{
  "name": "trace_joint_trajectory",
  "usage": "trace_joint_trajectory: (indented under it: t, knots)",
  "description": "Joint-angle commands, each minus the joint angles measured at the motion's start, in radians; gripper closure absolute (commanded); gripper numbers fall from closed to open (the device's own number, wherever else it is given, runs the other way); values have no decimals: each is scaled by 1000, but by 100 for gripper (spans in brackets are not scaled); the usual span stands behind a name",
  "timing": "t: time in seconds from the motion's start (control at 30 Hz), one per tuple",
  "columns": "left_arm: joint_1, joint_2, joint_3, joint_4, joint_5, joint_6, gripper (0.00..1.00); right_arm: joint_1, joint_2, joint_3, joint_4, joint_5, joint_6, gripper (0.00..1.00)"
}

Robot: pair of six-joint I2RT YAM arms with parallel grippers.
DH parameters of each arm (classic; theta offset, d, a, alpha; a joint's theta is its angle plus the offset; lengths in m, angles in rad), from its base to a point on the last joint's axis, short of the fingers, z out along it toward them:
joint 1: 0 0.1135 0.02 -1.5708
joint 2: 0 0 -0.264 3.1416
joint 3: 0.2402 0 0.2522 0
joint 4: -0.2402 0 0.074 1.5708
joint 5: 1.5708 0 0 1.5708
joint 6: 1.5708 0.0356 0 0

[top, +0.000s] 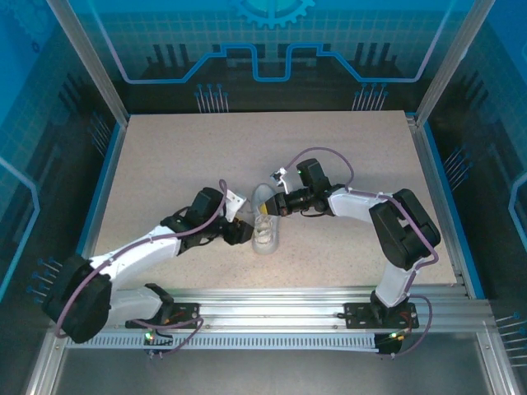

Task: Tie the shoes

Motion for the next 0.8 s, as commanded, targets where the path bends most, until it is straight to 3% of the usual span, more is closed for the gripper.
trace_joint_trajectory:
  t: [0.0,0.2,0.4,0.53,0.63,0.77]
  knots:
    - [3,45,-21,236,49,-89,52,8,1,30,-26,7,-14,100]
    - [4,108,-36,344,69,-101,59,9,-2,25,-28,10,-18,100]
    - [4,165,-37,345,50,-95,69,9,-1,24,-6,12,-1,100]
    - [2,194,-36,331,14,-87,84,10,-4,26,0,8,-1,100]
    - [3,177,-5,248,-77,-68,98,10,-11,19,-5,16,-9,100]
    - [5,95,121,-83,-381,1,100,9,-21,4,-17,41,-27,100]
